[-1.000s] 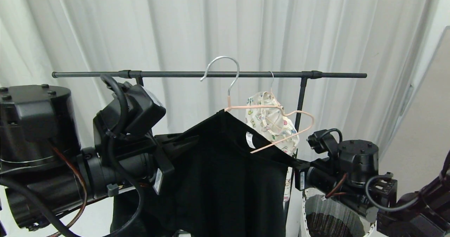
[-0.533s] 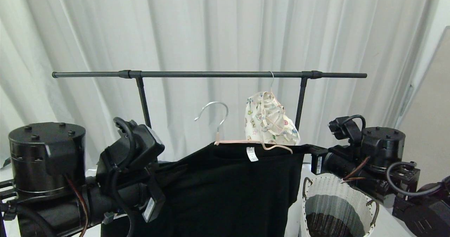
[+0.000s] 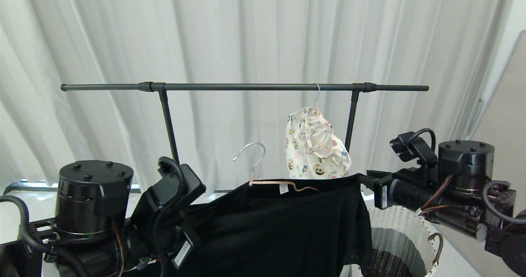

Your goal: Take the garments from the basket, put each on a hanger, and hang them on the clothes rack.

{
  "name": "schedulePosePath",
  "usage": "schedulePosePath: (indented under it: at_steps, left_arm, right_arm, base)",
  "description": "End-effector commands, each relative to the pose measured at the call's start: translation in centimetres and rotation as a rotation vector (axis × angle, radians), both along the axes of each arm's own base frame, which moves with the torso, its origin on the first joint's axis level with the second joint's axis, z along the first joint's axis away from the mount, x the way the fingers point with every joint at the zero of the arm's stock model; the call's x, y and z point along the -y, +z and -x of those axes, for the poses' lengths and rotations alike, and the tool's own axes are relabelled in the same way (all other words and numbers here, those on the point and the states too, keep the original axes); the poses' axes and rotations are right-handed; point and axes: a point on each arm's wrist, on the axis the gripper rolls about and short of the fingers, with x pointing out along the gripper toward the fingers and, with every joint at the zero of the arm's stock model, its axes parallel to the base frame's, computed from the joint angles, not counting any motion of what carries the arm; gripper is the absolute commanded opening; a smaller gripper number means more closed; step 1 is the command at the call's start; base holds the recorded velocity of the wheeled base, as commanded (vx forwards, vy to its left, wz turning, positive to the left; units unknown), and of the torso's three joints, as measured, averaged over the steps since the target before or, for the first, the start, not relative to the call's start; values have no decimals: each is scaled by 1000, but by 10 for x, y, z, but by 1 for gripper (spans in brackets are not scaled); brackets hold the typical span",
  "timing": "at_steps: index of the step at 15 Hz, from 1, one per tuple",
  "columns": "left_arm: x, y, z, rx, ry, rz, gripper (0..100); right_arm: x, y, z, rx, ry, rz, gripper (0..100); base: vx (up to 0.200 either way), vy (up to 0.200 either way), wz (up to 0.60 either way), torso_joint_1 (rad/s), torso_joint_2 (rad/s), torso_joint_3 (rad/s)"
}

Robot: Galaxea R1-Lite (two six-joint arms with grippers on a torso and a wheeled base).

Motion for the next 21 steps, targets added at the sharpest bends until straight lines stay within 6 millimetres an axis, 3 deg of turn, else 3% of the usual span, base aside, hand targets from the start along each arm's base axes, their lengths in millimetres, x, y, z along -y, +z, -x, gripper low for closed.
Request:
schedulePosePath:
  at_steps: [1, 5, 8, 13, 18, 21]
  left_arm:
    - [5, -2, -1, -10, -19, -2, 0]
    - [14, 1, 1, 35, -68, 38, 0]
    - [15, -3, 3, 26, -92, 35, 0]
    - [32, -1, 18, 30, -193, 40, 0]
    - [42, 5, 24, 83, -276, 87, 0]
    - [42, 6, 24, 91, -279, 92, 0]
  right_arm:
    - [3, 19, 7, 63, 34, -18, 100]
    - [3, 19, 10, 89, 155, 58, 100]
    - [-1, 31, 10, 110, 260, 111, 100]
    - [-18, 46, 26, 61, 578, 248, 100]
    - [-47, 39, 30, -15, 777, 356, 100]
    - [-59, 30, 24, -55, 808, 386, 100]
  base:
    - [0, 0, 0, 0, 0, 0]
    - [0, 0, 0, 0, 0, 0]
    - [0, 0, 0, 0, 0, 0]
    - [0, 0, 0, 0, 0, 0]
    - [0, 0, 0, 0, 0, 0]
    - [0, 0, 0, 0, 0, 0]
